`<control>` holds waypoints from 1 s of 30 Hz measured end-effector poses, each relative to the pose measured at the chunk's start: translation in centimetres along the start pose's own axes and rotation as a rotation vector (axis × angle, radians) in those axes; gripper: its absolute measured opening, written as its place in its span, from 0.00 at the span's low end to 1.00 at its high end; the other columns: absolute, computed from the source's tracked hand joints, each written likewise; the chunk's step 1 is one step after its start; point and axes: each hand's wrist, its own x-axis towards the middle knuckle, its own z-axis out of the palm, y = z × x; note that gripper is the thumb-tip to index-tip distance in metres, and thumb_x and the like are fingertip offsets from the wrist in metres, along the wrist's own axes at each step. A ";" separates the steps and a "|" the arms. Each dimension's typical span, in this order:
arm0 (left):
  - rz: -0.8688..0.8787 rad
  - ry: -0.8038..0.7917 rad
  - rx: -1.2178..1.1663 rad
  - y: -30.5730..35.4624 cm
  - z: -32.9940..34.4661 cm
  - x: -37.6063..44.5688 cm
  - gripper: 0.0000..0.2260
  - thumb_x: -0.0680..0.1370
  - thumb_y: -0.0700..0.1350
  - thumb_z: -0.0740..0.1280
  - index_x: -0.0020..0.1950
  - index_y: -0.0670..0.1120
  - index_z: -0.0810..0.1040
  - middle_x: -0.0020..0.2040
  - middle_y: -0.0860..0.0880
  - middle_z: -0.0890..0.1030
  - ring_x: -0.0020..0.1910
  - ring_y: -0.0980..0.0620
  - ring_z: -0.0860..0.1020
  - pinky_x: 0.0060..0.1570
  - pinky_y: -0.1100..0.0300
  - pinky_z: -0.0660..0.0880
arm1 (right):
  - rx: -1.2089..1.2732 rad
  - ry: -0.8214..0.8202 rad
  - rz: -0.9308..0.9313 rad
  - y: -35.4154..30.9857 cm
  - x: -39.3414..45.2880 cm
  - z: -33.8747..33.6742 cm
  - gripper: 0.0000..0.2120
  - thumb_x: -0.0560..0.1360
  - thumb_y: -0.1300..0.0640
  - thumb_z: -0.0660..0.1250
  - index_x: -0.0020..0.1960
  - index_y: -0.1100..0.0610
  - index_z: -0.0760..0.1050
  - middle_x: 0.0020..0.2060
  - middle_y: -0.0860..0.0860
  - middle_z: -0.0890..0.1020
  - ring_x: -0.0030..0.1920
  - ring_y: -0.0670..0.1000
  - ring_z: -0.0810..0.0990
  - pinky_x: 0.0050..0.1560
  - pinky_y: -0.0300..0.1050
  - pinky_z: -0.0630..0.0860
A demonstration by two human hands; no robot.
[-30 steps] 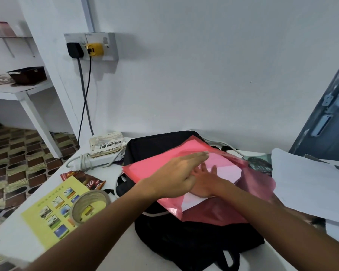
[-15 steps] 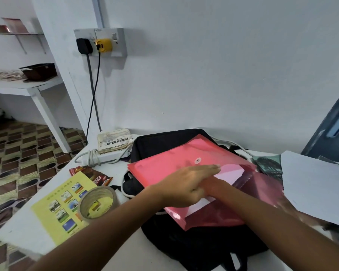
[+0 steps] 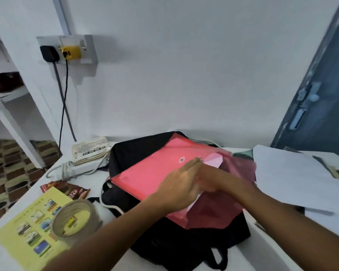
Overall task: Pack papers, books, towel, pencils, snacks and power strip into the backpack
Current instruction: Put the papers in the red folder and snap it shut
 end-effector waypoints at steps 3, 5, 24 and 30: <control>0.017 -0.002 0.007 1.4 1.7 1.0 0.29 0.72 0.43 0.50 0.73 0.40 0.65 0.74 0.44 0.65 0.71 0.45 0.66 0.67 0.53 0.66 | 0.016 0.159 0.019 3.8 -1.8 0.4 0.13 0.77 0.57 0.61 0.58 0.59 0.77 0.55 0.57 0.81 0.56 0.57 0.78 0.49 0.41 0.67; 0.017 -0.021 0.042 1.8 2.9 1.5 0.28 0.71 0.42 0.50 0.71 0.40 0.67 0.72 0.42 0.68 0.68 0.42 0.69 0.64 0.51 0.68 | 0.085 0.273 0.038 5.8 -3.6 0.2 0.10 0.76 0.58 0.62 0.53 0.57 0.80 0.50 0.55 0.83 0.52 0.56 0.80 0.48 0.41 0.69; -0.197 -0.310 0.298 3.2 10.3 4.4 0.30 0.78 0.56 0.58 0.75 0.43 0.56 0.76 0.44 0.58 0.74 0.42 0.58 0.67 0.40 0.64 | -0.011 0.569 0.560 15.9 -12.0 6.5 0.35 0.70 0.23 0.44 0.29 0.52 0.65 0.35 0.49 0.74 0.42 0.54 0.73 0.45 0.50 0.70; -0.233 -0.344 0.385 3.5 11.1 4.0 0.33 0.79 0.58 0.56 0.78 0.46 0.46 0.79 0.43 0.44 0.76 0.37 0.48 0.68 0.35 0.59 | 0.155 0.770 0.562 16.5 -11.7 6.4 0.16 0.78 0.49 0.55 0.43 0.58 0.75 0.37 0.53 0.79 0.39 0.55 0.78 0.37 0.45 0.70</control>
